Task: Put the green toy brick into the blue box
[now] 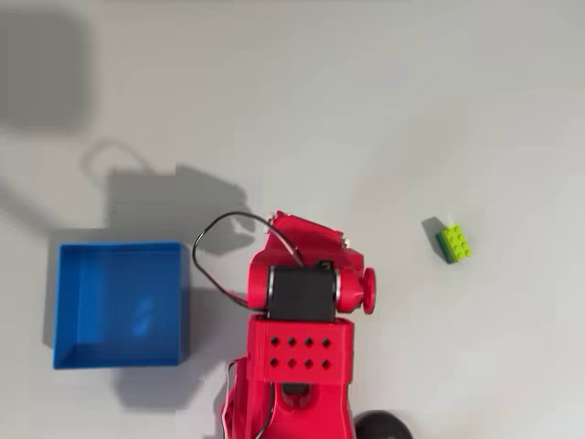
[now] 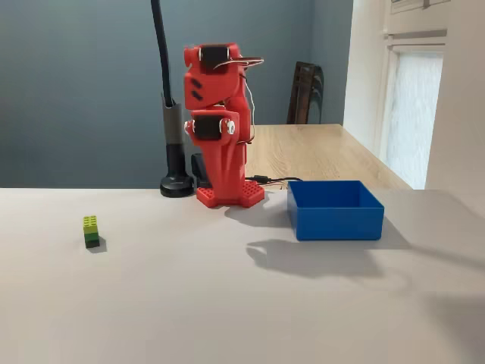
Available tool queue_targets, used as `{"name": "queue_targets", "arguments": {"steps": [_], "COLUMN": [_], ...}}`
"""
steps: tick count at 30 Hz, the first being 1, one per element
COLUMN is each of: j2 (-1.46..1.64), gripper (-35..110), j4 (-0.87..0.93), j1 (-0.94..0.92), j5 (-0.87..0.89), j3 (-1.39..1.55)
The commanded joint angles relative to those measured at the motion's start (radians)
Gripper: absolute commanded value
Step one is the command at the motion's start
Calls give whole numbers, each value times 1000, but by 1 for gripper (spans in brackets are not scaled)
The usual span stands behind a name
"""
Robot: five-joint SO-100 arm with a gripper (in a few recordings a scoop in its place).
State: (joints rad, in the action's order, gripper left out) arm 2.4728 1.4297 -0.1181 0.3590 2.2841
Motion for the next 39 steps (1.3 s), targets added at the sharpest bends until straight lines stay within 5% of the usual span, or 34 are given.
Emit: {"name": "queue_targets", "arguments": {"steps": [1,39], "j2": [-71,-655], "gripper": [0,3], "j4": [89,97], "j1": [-49,-761], "j5": [34,-74], "j3": [-152,-692]}}
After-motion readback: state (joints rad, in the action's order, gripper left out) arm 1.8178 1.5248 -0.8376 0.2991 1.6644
